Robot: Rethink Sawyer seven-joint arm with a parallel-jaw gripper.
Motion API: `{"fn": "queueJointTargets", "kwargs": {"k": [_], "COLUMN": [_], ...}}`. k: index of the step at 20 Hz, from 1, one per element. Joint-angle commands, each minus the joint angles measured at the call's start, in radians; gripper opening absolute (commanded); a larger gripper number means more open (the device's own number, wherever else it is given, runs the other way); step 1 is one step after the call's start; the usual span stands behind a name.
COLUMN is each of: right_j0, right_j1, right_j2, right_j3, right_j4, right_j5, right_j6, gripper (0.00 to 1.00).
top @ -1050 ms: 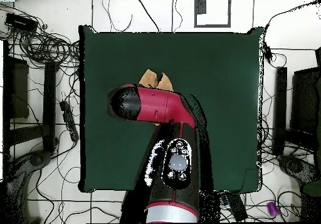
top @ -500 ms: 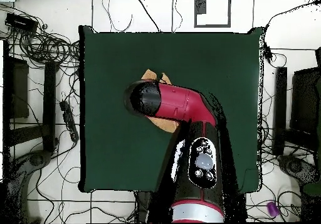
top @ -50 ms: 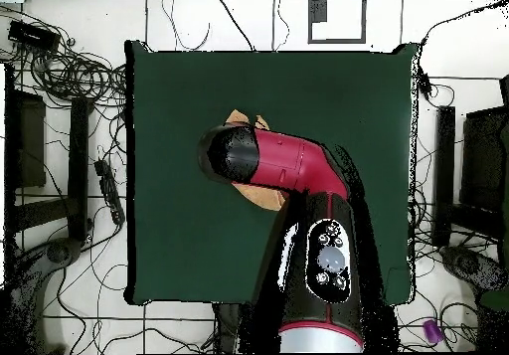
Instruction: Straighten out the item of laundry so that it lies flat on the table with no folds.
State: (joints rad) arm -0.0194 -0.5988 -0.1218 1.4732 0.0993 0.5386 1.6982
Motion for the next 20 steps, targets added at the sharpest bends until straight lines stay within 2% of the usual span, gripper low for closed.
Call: {"fn": "queueJointTargets", "kwargs": {"k": [1,6,20], "right_j0": [0.016,0.031,-0.003], "right_j1": [0.042,0.061,0.111], "right_j2": [0.136,0.128,0.171], "right_j3": [0.068,0.079,0.113], "right_j4": [-0.012,-0.011,-0.018], "right_j5": [-0.018,-0.072,-0.182], "right_j6": [0.084,0.122,0.122], "gripper": [1.00,1.00,1.00]}}
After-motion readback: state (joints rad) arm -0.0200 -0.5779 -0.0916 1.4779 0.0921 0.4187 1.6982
